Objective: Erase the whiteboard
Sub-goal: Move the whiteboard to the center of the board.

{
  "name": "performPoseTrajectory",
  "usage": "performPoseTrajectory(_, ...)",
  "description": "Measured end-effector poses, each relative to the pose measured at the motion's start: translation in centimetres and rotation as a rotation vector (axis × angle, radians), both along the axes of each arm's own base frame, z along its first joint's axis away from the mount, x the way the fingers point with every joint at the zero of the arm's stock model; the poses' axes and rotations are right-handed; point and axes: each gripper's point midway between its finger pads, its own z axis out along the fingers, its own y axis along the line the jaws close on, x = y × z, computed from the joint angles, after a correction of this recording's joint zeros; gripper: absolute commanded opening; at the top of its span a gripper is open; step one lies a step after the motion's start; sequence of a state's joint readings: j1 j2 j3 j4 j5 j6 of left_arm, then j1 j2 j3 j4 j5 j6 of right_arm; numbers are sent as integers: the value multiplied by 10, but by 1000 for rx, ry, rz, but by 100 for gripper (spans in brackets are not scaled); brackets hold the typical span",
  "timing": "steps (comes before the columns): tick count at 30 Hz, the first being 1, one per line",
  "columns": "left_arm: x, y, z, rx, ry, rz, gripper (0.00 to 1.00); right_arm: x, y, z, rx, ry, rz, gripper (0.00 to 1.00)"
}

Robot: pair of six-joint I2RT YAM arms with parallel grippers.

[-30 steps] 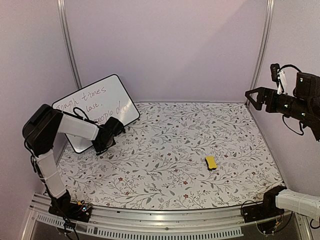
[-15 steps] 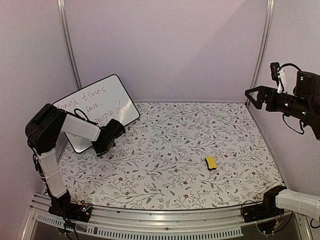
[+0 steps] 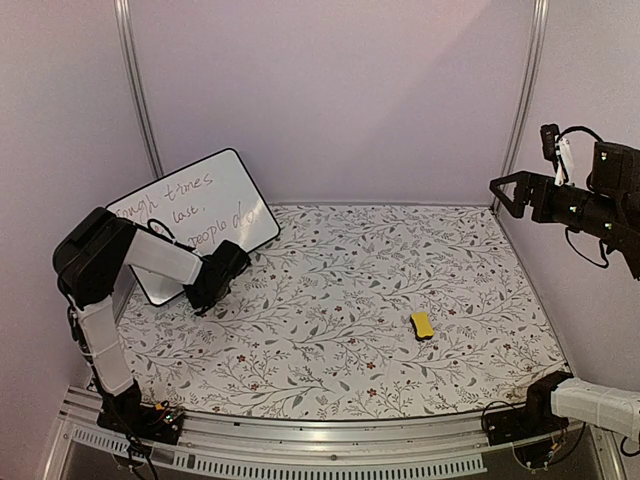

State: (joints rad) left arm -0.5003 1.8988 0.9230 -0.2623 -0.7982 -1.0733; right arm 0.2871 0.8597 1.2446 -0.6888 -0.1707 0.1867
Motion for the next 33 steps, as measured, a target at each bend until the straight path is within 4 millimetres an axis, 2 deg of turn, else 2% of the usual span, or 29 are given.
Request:
performPoseTrajectory(7, 0, -2, 0, 10, -13, -12, 0, 0, 0, 0, 0, 0, 0, 99)
performPoseTrajectory(11, -1, -10, 0, 11, -21, -32, 0, 0, 0, 0, 1, 0, 1, 99)
performPoseTrajectory(26, -17, -77, 0, 6, -33, -173, 0, 2, 6, -12, 11, 24, 26, 99)
performPoseTrajectory(33, -26, -107, -2, 6, -37, -220, 0, 7, 10, -38, 16, 80, 36, 99)
